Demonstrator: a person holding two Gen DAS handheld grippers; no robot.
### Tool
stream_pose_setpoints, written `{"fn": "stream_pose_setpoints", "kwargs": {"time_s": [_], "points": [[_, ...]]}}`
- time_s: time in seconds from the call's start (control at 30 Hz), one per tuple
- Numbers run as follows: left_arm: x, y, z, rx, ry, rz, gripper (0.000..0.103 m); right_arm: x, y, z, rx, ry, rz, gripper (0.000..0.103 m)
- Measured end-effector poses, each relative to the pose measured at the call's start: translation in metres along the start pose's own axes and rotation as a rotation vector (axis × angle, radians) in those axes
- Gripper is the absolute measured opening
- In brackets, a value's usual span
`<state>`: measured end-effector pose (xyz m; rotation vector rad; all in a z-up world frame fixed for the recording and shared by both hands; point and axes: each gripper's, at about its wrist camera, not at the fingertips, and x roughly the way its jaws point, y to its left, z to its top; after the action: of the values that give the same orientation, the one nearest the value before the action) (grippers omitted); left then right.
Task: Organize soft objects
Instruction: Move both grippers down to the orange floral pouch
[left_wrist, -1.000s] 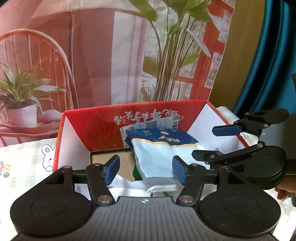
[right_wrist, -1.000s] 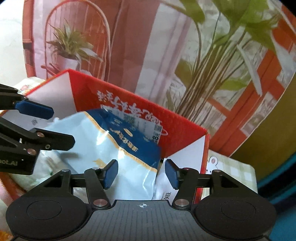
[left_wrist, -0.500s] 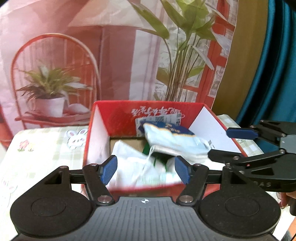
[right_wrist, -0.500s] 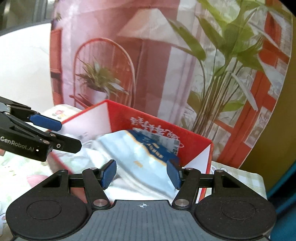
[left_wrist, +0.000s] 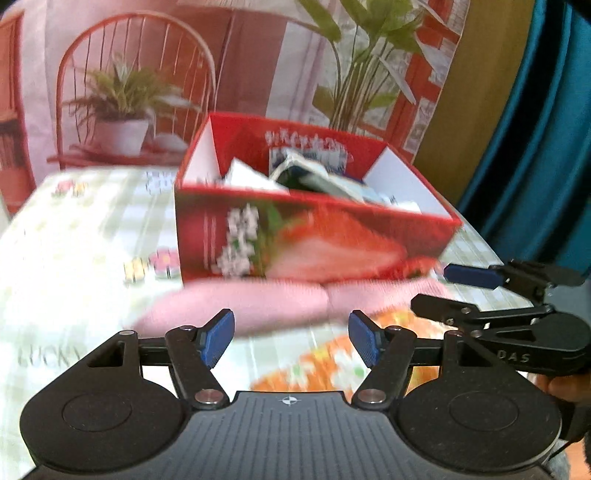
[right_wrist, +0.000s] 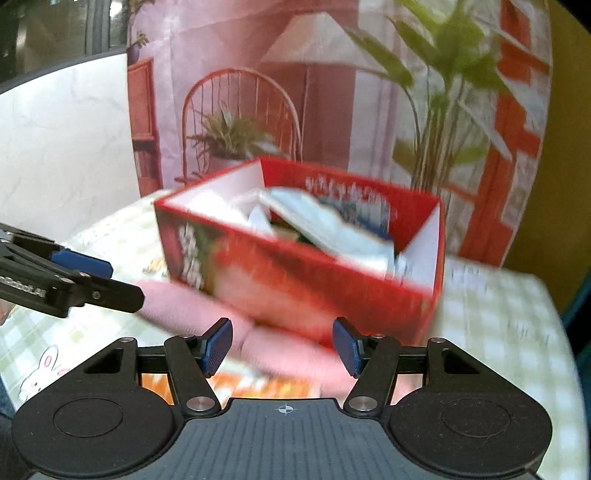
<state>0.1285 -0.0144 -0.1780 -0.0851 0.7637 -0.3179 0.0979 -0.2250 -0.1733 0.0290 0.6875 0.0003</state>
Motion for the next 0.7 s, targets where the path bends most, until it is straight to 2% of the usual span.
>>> {"fn": "stream_pose_setpoints", "kwargs": {"time_s": [0.33,0.53,0.7], "points": [[-0.001,0.001,-0.040,-0.011,0.031,-0.012,0.069,-0.006,0.013,-0.063,0.037,0.066,-0.062,0.055],[0.005,0.004,-0.049,-0.013,0.037,-0.015,0.069,-0.005,0.021,-0.076,-0.003,0.062,-0.090,0.055],[0.012,0.011,-0.054,-0.058,0.061,-0.036,0.069,-0.004,0.022,-0.081,-0.002,0.038,-0.101,0.056]]}}
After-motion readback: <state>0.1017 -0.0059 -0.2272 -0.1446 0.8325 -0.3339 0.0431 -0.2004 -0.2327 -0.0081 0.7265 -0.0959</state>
